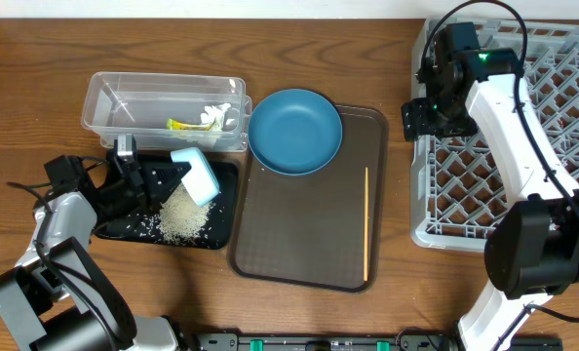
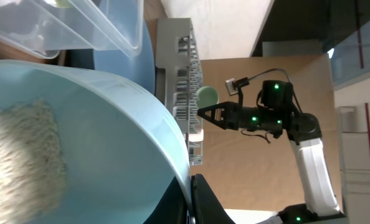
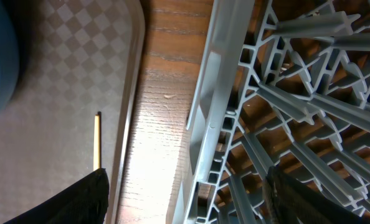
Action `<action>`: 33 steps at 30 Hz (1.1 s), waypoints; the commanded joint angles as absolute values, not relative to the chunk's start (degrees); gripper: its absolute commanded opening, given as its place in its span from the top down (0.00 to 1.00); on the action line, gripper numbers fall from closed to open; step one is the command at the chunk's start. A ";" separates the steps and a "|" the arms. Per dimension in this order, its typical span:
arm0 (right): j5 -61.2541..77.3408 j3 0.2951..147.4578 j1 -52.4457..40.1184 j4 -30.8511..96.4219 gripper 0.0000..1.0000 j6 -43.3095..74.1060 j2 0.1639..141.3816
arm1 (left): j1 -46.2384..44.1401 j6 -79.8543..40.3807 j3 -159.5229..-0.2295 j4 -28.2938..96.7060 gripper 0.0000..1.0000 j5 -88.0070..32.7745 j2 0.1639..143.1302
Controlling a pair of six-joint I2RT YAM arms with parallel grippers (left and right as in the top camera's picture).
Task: Sort waste into correct bins and load items into the dishwasher rack
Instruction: 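Move the rice bowl over the black tray and tip out the rice, then carry the light-blue bowl with left gripper and set it on brown tray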
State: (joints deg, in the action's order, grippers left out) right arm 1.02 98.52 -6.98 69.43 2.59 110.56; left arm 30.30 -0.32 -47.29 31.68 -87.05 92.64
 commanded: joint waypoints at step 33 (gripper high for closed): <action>0.43 98.56 -6.72 69.87 0.21 3.36 110.61 | 34.33 -13.98 -47.13 24.60 0.94 -79.48 92.90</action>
State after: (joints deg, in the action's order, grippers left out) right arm 0.99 98.52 -6.98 69.80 2.59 110.56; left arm 34.39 -13.15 -47.16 24.29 -82.85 92.64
